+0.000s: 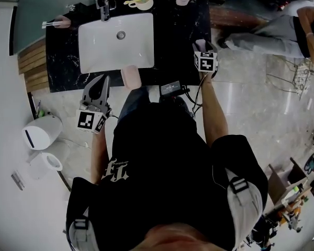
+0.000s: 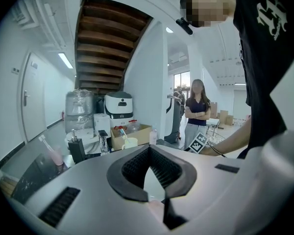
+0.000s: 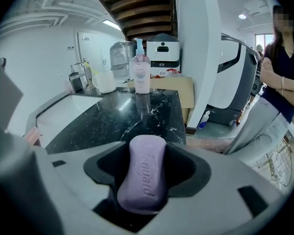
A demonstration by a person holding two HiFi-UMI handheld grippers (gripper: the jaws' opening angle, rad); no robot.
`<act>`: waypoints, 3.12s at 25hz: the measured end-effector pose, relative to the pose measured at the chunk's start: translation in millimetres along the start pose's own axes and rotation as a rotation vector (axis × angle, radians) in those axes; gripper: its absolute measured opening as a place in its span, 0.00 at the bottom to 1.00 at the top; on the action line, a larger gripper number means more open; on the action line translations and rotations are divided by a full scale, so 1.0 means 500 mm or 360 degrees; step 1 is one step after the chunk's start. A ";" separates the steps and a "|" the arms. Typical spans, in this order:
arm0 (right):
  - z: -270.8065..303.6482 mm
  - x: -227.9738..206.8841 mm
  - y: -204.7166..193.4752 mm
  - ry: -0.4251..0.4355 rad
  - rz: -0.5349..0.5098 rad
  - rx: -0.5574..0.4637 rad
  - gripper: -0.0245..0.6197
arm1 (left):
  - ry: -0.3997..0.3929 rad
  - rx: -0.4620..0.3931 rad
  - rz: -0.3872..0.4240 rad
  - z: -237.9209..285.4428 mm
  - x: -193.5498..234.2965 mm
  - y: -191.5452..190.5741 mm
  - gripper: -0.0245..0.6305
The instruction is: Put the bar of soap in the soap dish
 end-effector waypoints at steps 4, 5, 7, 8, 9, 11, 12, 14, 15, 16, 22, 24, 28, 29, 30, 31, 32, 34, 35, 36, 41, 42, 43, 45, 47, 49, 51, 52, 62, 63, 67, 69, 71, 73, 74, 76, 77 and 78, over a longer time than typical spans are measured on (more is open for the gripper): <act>0.000 -0.001 0.003 -0.0015 0.0010 0.0005 0.41 | -0.0004 0.0002 -0.0007 0.007 0.003 0.000 0.04; 0.000 -0.001 0.003 -0.0016 0.0012 0.0008 0.40 | -0.0007 0.0000 -0.0008 0.009 0.003 0.001 0.04; -0.002 -0.003 0.004 -0.0012 0.0021 0.0015 0.40 | -0.0013 -0.0006 -0.0010 0.013 0.003 0.002 0.04; -0.004 -0.004 0.005 -0.0007 0.0028 0.0015 0.40 | -0.0015 -0.0008 -0.0011 0.014 0.003 0.001 0.04; -0.006 -0.004 0.005 -0.0003 0.0036 0.0014 0.40 | -0.0016 -0.0010 -0.0013 0.015 0.004 0.001 0.04; -0.012 -0.006 0.007 0.0003 0.0048 0.0006 0.40 | -0.0017 -0.0013 -0.0017 0.014 0.005 -0.001 0.04; -0.016 -0.006 0.008 0.0004 0.0052 0.0000 0.40 | -0.0019 -0.0016 -0.0019 0.014 0.006 -0.002 0.04; -0.024 -0.005 0.010 0.0003 0.0060 -0.0015 0.39 | -0.0023 -0.0023 -0.0020 0.014 0.009 -0.004 0.04; -0.030 -0.004 0.010 0.0002 0.0064 -0.0024 0.39 | -0.0026 -0.0026 -0.0021 0.015 0.011 -0.004 0.04; -0.036 -0.003 0.011 0.0001 0.0068 -0.0033 0.39 | -0.0029 -0.0030 -0.0021 0.015 0.012 -0.003 0.04; -0.073 0.008 0.017 -0.0009 0.0082 -0.0113 0.39 | -0.0052 -0.0061 -0.0024 0.014 0.017 -0.003 0.04; -0.086 0.013 0.020 -0.0010 0.0084 -0.0153 0.39 | -0.0061 -0.0071 -0.0023 0.013 0.019 -0.002 0.04; -0.112 0.017 0.033 -0.0023 0.0088 -0.0234 0.39 | -0.0078 -0.0085 -0.0023 0.010 0.025 -0.003 0.04; -0.119 0.018 0.038 -0.0027 0.0090 -0.0250 0.39 | -0.0081 -0.0089 -0.0023 0.008 0.026 -0.004 0.04; -0.125 0.018 0.042 -0.0031 0.0090 -0.0265 0.39 | -0.0086 -0.0094 -0.0023 0.007 0.027 -0.004 0.04; -0.132 0.019 0.047 -0.0036 0.0088 -0.0278 0.39 | -0.0091 -0.0099 -0.0022 0.006 0.028 -0.003 0.04; -0.140 0.021 0.052 -0.0041 0.0085 -0.0290 0.39 | -0.0097 -0.0102 -0.0020 0.005 0.029 -0.003 0.04; -0.158 0.027 0.060 -0.0052 0.0080 -0.0315 0.39 | -0.0111 -0.0107 -0.0016 0.001 0.032 -0.004 0.04; -0.168 0.031 0.064 -0.0058 0.0078 -0.0327 0.39 | -0.0118 -0.0111 -0.0014 -0.001 0.035 -0.004 0.04; -0.176 0.035 0.068 -0.0064 0.0076 -0.0339 0.39 | -0.0126 -0.0116 -0.0012 -0.003 0.038 -0.004 0.04; -0.220 0.062 0.087 -0.0093 0.0078 -0.0387 0.39 | -0.0167 -0.0137 -0.0003 -0.013 0.061 -0.005 0.04; -0.230 0.069 0.090 -0.0097 0.0078 -0.0394 0.39 | -0.0174 -0.0137 -0.0004 -0.016 0.066 -0.006 0.04; -0.238 0.076 0.094 -0.0100 0.0076 -0.0403 0.39 | -0.0182 -0.0139 -0.0006 -0.019 0.073 -0.007 0.04; -0.254 0.092 0.104 -0.0109 0.0075 -0.0422 0.39 | -0.0200 -0.0145 -0.0010 -0.023 0.087 -0.010 0.04; -0.269 0.111 0.110 -0.0117 0.0079 -0.0437 0.39 | -0.0223 -0.0147 -0.0010 -0.030 0.101 -0.016 0.04; -0.283 0.135 0.115 -0.0122 0.0083 -0.0448 0.39 | -0.0246 -0.0142 0.0008 -0.039 0.114 -0.019 0.04; -0.296 0.159 0.117 -0.0124 0.0087 -0.0453 0.39 | -0.0266 -0.0144 0.0017 -0.047 0.127 -0.024 0.04; -0.301 0.172 0.118 -0.0125 0.0090 -0.0454 0.39 | -0.0275 -0.0147 0.0018 -0.051 0.134 -0.028 0.04; -0.316 0.332 0.106 -0.0098 0.0131 -0.0422 0.39 | -0.0359 -0.0142 0.0020 -0.094 0.225 -0.056 0.04; -0.317 0.349 0.103 -0.0095 0.0135 -0.0417 0.39 | -0.0372 -0.0140 0.0021 -0.098 0.233 -0.059 0.04; -0.320 0.411 0.098 -0.0081 0.0144 -0.0401 0.39 | -0.0429 -0.0135 0.0027 -0.104 0.260 -0.063 0.04; -0.320 0.441 0.096 -0.0071 0.0147 -0.0394 0.39 | -0.0457 -0.0136 0.0035 -0.105 0.270 -0.063 0.04; -0.321 0.471 0.088 -0.0057 0.0151 -0.0381 0.39 | -0.0487 -0.0133 0.0040 -0.108 0.278 -0.067 0.04; -0.319 0.500 0.076 -0.0038 0.0153 -0.0359 0.39 | -0.0515 -0.0124 0.0044 -0.112 0.283 -0.071 0.04; -0.317 0.514 0.070 -0.0028 0.0156 -0.0347 0.39 | -0.0527 -0.0118 0.0048 -0.115 0.286 -0.073 0.04; -0.313 0.540 0.056 -0.0006 0.0165 -0.0321 0.39 | -0.0547 -0.0108 0.0055 -0.118 0.292 -0.078 0.04; -0.309 0.553 0.049 0.0007 0.0171 -0.0308 0.39 | -0.0554 -0.0102 0.0059 -0.120 0.294 -0.080 0.04; -0.305 0.565 0.042 0.0021 0.0178 -0.0293 0.39 | -0.0559 -0.0095 0.0065 -0.123 0.297 -0.082 0.04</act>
Point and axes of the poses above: the fingertips, and each gripper's own axes: z forward along the fingers, x to its left, y out of its top, the point moved 7 cm from there along -z, backward along the fingers, and after that the axes turned 5 degrees about -y, right-handed, at the moved point
